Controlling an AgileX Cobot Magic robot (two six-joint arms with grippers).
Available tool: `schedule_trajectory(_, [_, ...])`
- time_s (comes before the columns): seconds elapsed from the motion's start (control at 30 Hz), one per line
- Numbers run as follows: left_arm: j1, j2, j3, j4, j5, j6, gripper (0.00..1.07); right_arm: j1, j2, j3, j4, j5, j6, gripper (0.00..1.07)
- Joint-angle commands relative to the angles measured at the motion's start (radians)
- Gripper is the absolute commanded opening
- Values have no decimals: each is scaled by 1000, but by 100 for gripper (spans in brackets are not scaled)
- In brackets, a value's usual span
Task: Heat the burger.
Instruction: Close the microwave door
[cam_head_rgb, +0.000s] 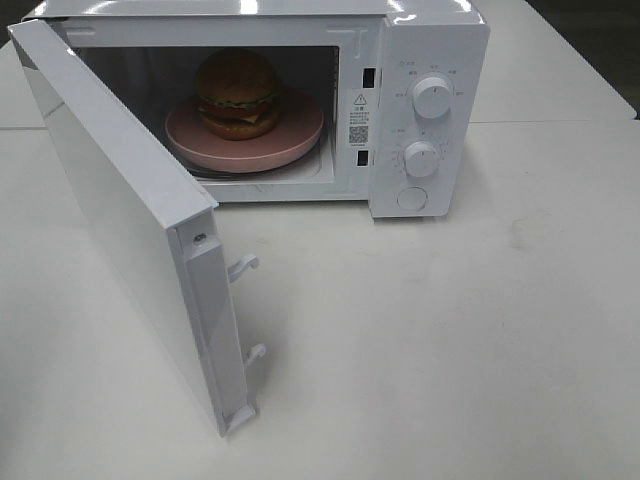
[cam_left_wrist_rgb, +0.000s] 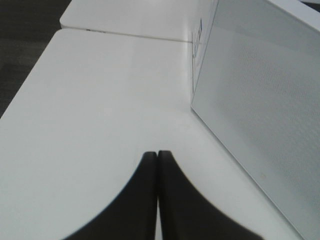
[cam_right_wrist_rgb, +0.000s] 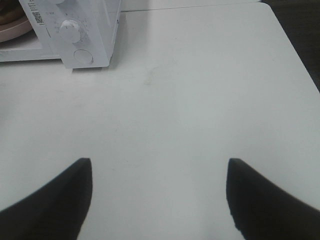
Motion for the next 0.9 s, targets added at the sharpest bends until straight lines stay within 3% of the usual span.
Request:
schedule_trajectory(0.03, [1,57,47,-9,-188,2,0,-6,-26,1,-2,-6,4,72])
schedule_trajectory(0.37, [1,224,196,-23,-637,3,0,-6,-26,1,-2,-6,4,72])
schedule_trajectory(0.67, [0,373,219,13,-839,-25,0,-6,-26,1,-2,-6,4,72])
schedule_trajectory(0.73, [0,434,219,87,-902,-94,0,-6,-26,1,-2,-6,4,72])
schedule_trajectory(0.77, [0,434,219,87,-902,-94,0,-6,-26,1,-2,-6,4,72])
schedule_trajectory(0.83, [0,495,219,222,-952,-211,0,-6,-26,1,-2,-6,4,72])
schedule_trajectory(0.87, [0,495,219,222,-952,-211,0,-6,-26,1,-2,-6,4,72])
schedule_trajectory(0.9, [0,534,219,321,-992,-294,0,-6,-26,1,-2,-6,4,72])
